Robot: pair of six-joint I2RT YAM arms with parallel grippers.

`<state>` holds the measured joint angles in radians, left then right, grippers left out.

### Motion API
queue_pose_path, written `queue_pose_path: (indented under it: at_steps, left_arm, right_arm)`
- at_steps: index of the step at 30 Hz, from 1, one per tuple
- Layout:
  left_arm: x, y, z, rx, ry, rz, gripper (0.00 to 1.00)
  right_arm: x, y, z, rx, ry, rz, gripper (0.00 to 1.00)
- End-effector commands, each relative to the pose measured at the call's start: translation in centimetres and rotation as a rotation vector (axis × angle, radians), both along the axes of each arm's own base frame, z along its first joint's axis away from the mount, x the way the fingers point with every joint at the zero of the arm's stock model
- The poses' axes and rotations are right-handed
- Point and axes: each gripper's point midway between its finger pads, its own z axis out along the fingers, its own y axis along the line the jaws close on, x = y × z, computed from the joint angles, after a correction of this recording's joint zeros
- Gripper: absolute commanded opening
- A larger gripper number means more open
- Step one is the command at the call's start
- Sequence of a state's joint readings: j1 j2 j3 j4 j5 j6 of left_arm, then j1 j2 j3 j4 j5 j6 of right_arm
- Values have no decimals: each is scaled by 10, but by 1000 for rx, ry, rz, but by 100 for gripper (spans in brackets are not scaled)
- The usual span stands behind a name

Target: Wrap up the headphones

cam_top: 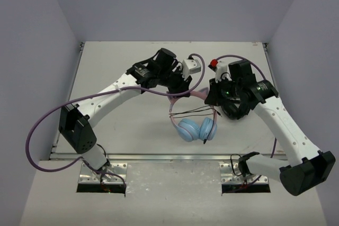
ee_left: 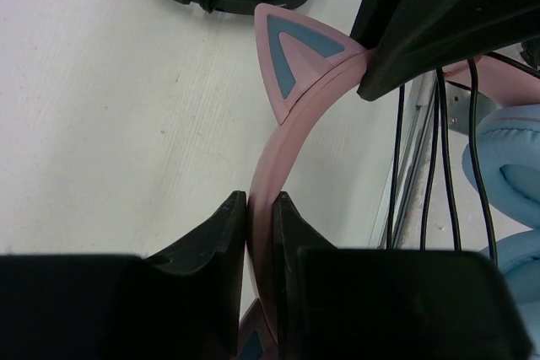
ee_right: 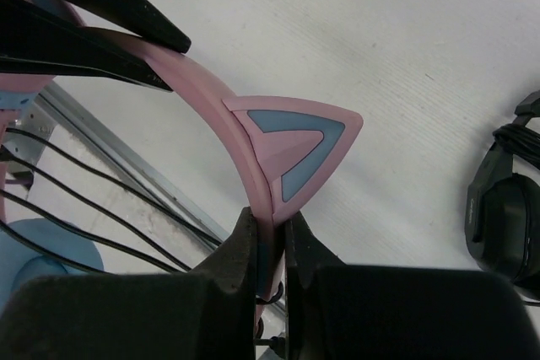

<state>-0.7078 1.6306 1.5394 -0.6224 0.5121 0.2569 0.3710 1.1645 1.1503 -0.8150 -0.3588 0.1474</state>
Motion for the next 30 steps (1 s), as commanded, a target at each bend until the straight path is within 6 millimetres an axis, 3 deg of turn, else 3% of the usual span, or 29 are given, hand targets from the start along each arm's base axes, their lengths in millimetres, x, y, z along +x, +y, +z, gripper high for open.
queue_pose_path:
  at_steps: [1,7,8,11,17,18,20,21,24,25,26,28,30]
  left_arm:
    - [8,-15,43,-112,-75,0,2]
    - [11,-15,43,-114,-73,23,8]
    - [13,-14,42,-110,-68,43,17]
    - [18,-13,44,-119,-74,80,27]
    - [54,-2,62,-144,-106,334,55]
    - [57,-2,67,-141,-104,344,55]
    - [68,-2,82,-143,-97,398,60]
    - [71,-2,89,-149,-92,420,97]
    - [85,10,121,-189,-102,550,100]
    - [88,15,144,-245,-93,616,100]
    - [96,28,155,-258,-111,712,100]
    - [96,47,172,-299,-70,824,100]
    - [86,65,201,-357,-87,875,100]
  right_arm:
    - [12,4,17,13,-78,-7,1]
    - [22,2,24,1,-114,-33,1]
    - [24,1,28,4,-131,-39,1]
    - [28,0,32,3,-157,-55,1]
    - [33,0,32,-6,-154,-63,1]
    - [35,0,30,-11,-151,-64,1]
    - [38,-1,29,-18,-154,-69,1]
    - [40,-1,29,-24,-157,-71,1]
    - [56,-3,26,-43,-156,-90,1]
    - [62,-6,25,-51,-156,-100,1]
    - [70,-5,31,-46,-174,-104,1]
    - [88,-12,24,-70,-169,-124,1]
    - [108,-17,32,-75,-202,-142,1]
